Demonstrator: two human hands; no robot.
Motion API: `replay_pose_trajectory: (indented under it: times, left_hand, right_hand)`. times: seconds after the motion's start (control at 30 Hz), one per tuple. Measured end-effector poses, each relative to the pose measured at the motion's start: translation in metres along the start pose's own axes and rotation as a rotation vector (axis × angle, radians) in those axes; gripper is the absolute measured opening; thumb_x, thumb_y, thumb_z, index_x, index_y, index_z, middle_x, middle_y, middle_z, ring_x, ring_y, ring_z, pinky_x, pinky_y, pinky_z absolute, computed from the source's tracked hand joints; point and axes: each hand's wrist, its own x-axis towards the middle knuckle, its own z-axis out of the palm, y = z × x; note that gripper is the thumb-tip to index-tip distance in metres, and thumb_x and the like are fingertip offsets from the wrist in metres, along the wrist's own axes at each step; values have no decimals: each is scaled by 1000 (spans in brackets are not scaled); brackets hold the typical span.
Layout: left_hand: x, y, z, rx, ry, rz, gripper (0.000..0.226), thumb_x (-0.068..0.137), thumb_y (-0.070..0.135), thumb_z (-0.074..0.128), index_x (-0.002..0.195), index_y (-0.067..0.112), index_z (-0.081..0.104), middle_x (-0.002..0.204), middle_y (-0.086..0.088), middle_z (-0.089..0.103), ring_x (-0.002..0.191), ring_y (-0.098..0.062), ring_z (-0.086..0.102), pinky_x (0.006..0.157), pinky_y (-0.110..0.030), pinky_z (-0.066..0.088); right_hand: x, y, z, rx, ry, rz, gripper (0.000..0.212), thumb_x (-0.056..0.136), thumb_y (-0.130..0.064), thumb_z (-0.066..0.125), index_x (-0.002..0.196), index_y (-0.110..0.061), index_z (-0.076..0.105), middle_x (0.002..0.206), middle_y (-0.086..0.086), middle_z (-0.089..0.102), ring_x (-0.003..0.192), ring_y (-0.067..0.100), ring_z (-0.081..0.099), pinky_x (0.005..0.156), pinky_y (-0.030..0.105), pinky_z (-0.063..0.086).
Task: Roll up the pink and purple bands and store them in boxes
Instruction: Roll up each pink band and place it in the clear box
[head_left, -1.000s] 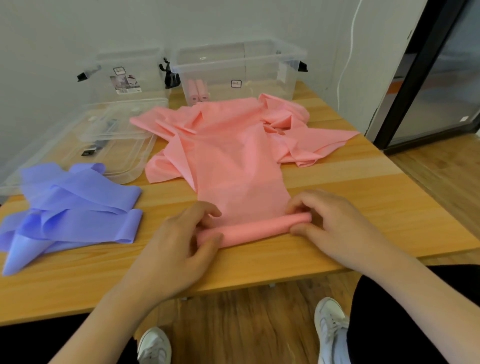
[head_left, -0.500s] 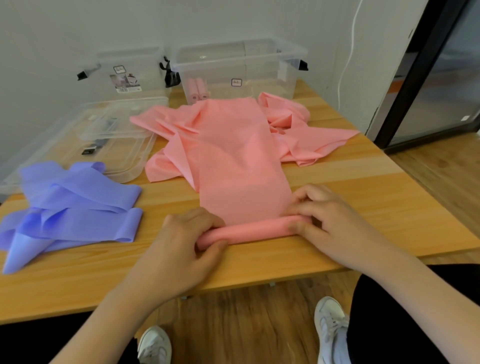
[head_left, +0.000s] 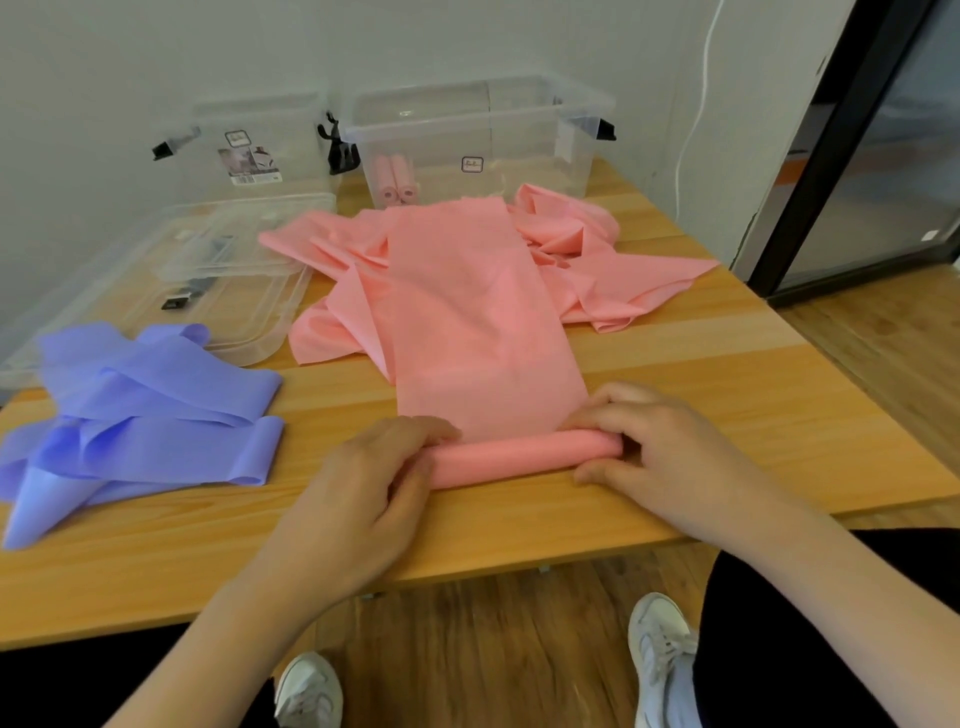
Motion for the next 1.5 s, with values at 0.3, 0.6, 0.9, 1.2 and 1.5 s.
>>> replay_pose_trajectory:
  times: [0.3,0.6,0.9,1.2,1.5]
  left_hand:
    - [-3,13,14,-8,-83,26,53,71,32,37,124,37,31,126,26,32,121,13,26,95,2,14]
    - [3,8,6,-78,120,-105,29,72,18,46,91,39,48,87,19,57,87,7,52,69,-3,36]
    - [3,2,-1,74,13,0,24,79,41,48,98,31,59,90,27,54,86,11,50,74,0,33]
    - [1,0,-1,71,14,22,26,79,43,48,96,27,61,89,22,56,86,5,51,75,-4,37]
    - [2,-1,1,66,-16,31,29,79,46,49,100,29,59,94,24,55,93,13,49,79,0,33]
  right_hand:
    - [-5,-10,12,153,-70,46,56,92,-24,51,138,-40,24,131,-36,14,106,-40,1,88,-12,2]
    - [-3,-4,0,69,46,74,29,87,-20,59,84,-47,49,96,-18,53,90,-8,47,74,4,31]
    - [-2,-3,-2,21,28,9,25,77,-31,69,96,-40,54,98,-24,47,101,-7,41,84,7,29]
    - [0,-1,-1,7,51,-10,8,82,-26,64,90,-29,61,89,-22,54,90,-5,46,77,10,31]
    - [0,1,-1,21,56,14,13,81,-28,65,94,-27,65,90,-25,55,92,-5,47,79,6,31]
